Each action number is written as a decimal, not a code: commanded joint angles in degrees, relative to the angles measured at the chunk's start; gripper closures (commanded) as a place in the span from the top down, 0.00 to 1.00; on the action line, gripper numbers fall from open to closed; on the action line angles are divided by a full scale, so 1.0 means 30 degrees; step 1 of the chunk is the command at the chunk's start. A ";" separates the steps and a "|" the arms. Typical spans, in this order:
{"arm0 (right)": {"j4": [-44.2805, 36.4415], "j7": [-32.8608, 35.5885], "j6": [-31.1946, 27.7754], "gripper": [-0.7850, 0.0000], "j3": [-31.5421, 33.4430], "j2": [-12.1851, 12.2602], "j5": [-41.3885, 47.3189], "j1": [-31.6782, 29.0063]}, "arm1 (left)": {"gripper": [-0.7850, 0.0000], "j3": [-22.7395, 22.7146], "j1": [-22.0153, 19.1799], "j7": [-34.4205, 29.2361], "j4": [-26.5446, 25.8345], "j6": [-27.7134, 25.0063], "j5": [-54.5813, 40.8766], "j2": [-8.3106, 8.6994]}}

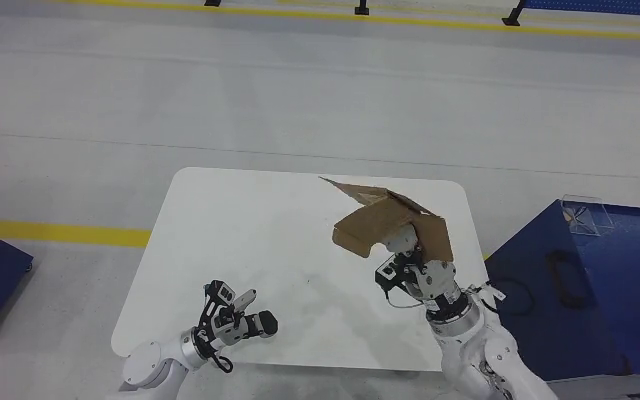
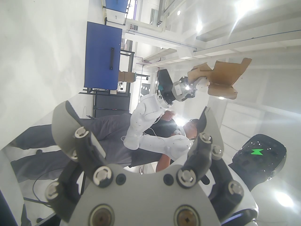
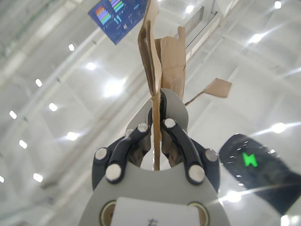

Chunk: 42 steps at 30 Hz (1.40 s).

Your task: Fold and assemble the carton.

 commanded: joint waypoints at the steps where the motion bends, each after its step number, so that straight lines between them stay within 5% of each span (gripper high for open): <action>1: -0.0303 0.0773 -0.2431 0.00 0.0686 -0.0004 -0.3899 -0.0470 | 1.00 0.0000 0.0000 0.0000 0.0000 0.0000 0.0000 0.0000; 7: -0.0014 0.1206 -0.8600 0.00 0.2191 -0.0110 -1.2203 -0.1642 | 1.00 0.0000 0.0000 0.0000 0.0000 0.0000 0.0000 0.0000; 18: 0.3664 0.1454 -1.1841 0.00 0.1047 -0.0411 -2.3616 -0.2291 | 1.00 0.0000 0.0000 0.0000 0.0000 0.0000 0.0000 0.0000; 25: 0.5239 0.0838 -1.0533 0.00 0.0302 -0.0570 -2.6951 -0.1991 | 1.00 0.0000 0.0000 0.0000 0.0000 0.0000 0.0000 0.0000; 42: 0.5239 0.0838 -1.0533 0.00 0.0302 -0.0570 -2.6951 -0.1991 | 1.00 0.0000 0.0000 0.0000 0.0000 0.0000 0.0000 0.0000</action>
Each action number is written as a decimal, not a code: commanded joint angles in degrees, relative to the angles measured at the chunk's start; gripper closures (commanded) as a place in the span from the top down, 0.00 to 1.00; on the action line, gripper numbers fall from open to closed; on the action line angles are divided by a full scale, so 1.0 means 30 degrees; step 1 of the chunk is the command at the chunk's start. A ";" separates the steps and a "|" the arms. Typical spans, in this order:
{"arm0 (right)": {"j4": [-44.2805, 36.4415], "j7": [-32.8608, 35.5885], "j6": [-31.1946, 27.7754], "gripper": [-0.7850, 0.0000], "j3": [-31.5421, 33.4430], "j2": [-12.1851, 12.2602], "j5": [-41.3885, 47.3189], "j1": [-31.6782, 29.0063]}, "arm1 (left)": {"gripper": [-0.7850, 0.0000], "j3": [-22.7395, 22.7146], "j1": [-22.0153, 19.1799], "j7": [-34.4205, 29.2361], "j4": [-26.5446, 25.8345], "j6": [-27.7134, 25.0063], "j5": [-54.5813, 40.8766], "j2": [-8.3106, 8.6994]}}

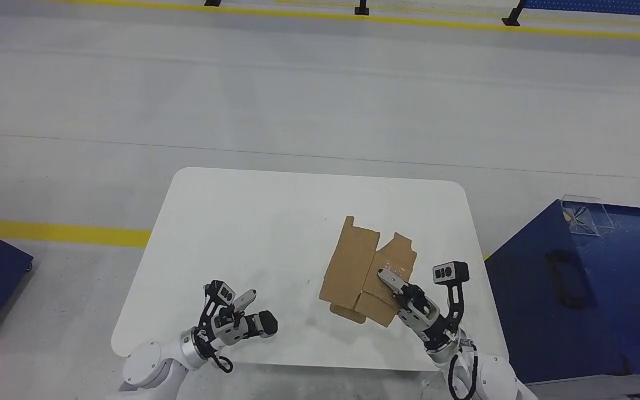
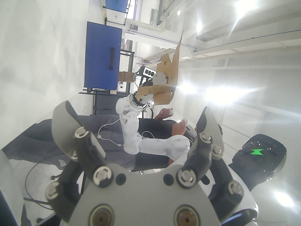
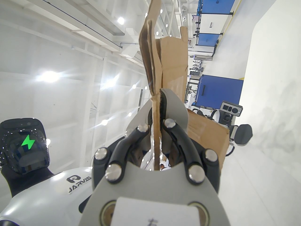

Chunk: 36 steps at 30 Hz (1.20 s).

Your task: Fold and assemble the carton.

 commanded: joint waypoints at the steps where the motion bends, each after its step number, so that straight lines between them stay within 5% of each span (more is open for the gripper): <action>1: 0.0000 0.0000 0.0000 0.00 0.0000 0.0000 0.0000 0.0000 | 1.00 0.0000 0.0000 0.0000 0.0000 0.0000 0.0000 0.0000; 8: 0.0000 0.0000 0.0000 0.00 0.0000 0.0000 0.0000 0.0000 | 1.00 -0.0002 -0.0021 0.0125 -0.0056 -0.0022 0.0251 0.0011; 12: -0.0014 0.0356 0.1204 0.00 0.0255 0.0038 -0.0368 0.0407 | 1.00 -0.0158 0.0037 0.1922 -0.2217 -0.0385 0.5653 0.0309; 17: 0.0460 0.2635 0.3407 0.00 0.0210 0.0141 -0.1384 0.1402 | 1.00 -0.0422 0.0577 0.0918 -0.4303 0.0270 0.5975 0.0523; 21: 0.1299 0.4846 0.4309 0.00 -0.0617 0.0119 -0.1815 0.2206 | 1.00 -0.0356 -0.0123 -0.2627 -0.3953 0.1713 0.3846 0.0659; 28: 0.2678 0.6452 0.3614 0.00 -0.2399 -0.0120 -0.2892 0.3167 | 1.00 -0.0081 -0.0192 -0.1981 -0.2956 0.1718 0.0423 0.0464; 36: 0.3098 0.7135 0.2701 0.00 -0.3512 -0.0385 -0.2313 0.3645 | 1.00 0.1332 -0.0652 -0.0759 -0.2984 0.1074 0.2329 0.0304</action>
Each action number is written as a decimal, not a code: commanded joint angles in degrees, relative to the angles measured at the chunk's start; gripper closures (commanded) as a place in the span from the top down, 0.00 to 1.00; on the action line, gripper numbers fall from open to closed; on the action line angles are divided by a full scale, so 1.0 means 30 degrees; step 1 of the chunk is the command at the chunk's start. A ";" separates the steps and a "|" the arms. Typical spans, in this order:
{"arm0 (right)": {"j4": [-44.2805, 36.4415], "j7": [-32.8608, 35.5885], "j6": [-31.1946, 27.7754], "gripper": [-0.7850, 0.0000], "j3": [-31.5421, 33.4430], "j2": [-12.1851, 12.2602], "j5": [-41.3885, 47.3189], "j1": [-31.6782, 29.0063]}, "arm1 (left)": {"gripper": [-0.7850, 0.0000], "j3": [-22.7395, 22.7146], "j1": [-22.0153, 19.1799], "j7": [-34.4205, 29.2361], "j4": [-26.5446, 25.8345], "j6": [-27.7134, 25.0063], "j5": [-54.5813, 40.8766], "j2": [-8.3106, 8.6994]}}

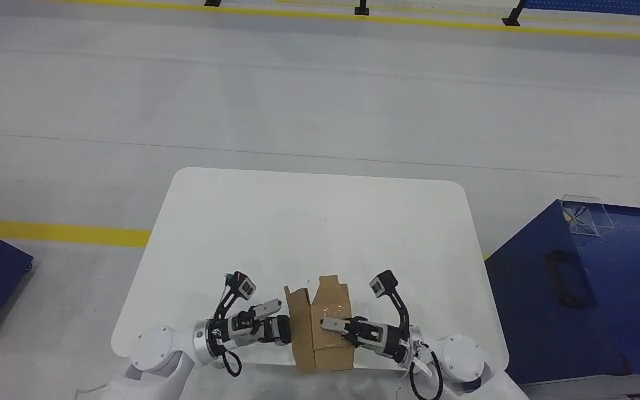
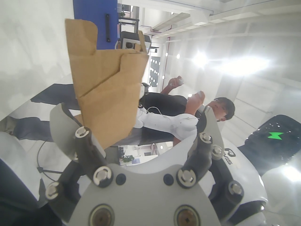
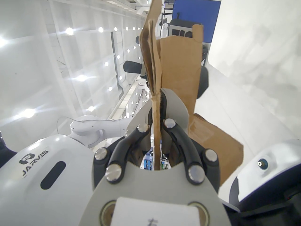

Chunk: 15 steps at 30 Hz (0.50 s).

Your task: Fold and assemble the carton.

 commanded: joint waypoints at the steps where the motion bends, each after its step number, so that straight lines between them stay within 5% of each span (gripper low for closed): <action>1: -0.0080 0.0397 -0.0099 0.00 0.0002 -0.0012 0.0586 -0.0012 | 1.00 0.0286 -0.0113 0.0217 0.0023 -0.0102 0.0580 -0.0016; 9: 0.0088 0.1362 -0.0256 0.00 0.0370 0.0010 0.1988 -0.0214 | 0.94 0.0922 -0.0334 0.0487 0.0327 -0.0665 0.0626 -0.0104; 10: 0.0122 0.1326 -0.0105 0.00 0.0273 -0.0007 0.1908 -0.0190 | 0.84 0.0986 -0.0340 0.0334 0.0352 -0.0786 0.0518 -0.0111; 12: 0.0222 0.1356 0.0250 0.00 0.0013 -0.0058 0.1976 -0.0098 | 0.48 0.1095 -0.0398 0.0114 0.0387 -0.0924 0.0482 -0.0114; 13: 0.0312 0.1242 0.0311 0.00 -0.0046 -0.0076 0.1787 -0.0008 | 0.44 0.1143 -0.0403 -0.0011 0.0369 -0.1083 0.0403 -0.0118; 15: 0.0397 0.0925 0.0314 0.00 -0.0235 -0.0136 0.1643 0.0051 | 0.00 0.1163 -0.0385 -0.0078 0.0422 -0.1211 0.0331 -0.0110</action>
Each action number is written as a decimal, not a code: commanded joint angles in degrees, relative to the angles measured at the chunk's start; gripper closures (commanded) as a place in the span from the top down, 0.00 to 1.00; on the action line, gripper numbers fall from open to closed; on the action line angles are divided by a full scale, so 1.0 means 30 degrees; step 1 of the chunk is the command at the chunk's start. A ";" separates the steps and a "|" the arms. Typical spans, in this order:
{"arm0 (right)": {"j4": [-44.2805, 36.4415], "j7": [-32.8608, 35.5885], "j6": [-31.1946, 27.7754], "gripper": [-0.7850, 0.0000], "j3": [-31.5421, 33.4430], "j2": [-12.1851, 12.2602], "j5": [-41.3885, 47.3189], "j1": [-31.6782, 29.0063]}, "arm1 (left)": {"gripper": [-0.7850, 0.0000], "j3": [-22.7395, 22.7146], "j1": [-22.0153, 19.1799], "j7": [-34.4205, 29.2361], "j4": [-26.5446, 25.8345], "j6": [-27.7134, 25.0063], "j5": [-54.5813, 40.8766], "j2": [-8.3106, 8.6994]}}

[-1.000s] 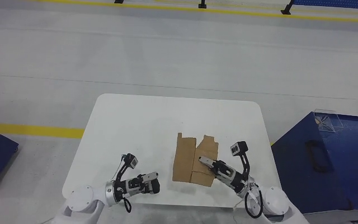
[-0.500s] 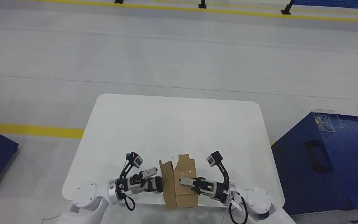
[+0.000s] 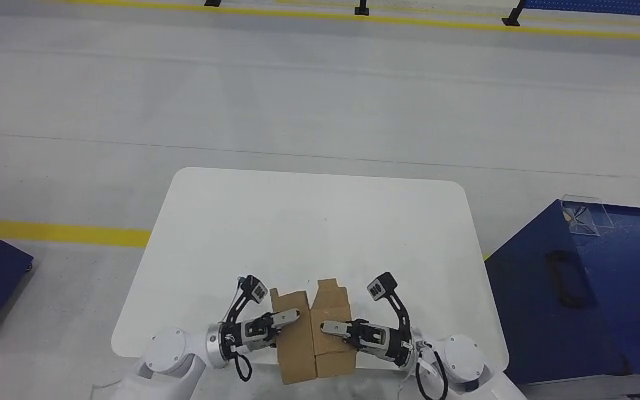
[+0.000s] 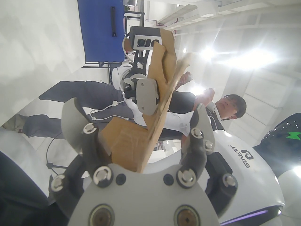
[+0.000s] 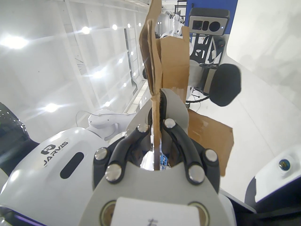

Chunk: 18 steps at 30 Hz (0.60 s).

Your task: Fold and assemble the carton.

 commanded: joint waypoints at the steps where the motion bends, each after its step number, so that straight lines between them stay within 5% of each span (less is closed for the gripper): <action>1: 0.0073 -0.0153 0.0016 0.00 -0.0168 -0.0052 -0.0001 0.0061 | 0.00 0.0022 0.0010 -0.0046 0.0015 -0.0080 0.0029 0.0014; 12: 0.0801 -0.0917 0.0445 0.00 -0.0536 -0.0277 0.0206 0.0571 | 0.00 0.0082 0.0135 -0.0883 0.0069 -0.0868 -0.0498 0.0075; 13: 0.0801 -0.0917 0.0445 0.22 -0.0536 -0.0277 0.0206 0.0571 | 0.00 0.0082 0.0135 -0.0883 0.0069 -0.0868 -0.0498 0.0075; 14: 0.0801 -0.0917 0.0445 1.00 -0.0536 -0.0277 0.0206 0.0571 | 0.00 0.0082 0.0135 -0.0883 0.0069 -0.0868 -0.0498 0.0075; 18: 0.0801 -0.0917 0.0445 1.00 -0.0536 -0.0277 0.0206 0.0571 | 0.00 0.0082 0.0135 -0.0883 0.0069 -0.0868 -0.0498 0.0075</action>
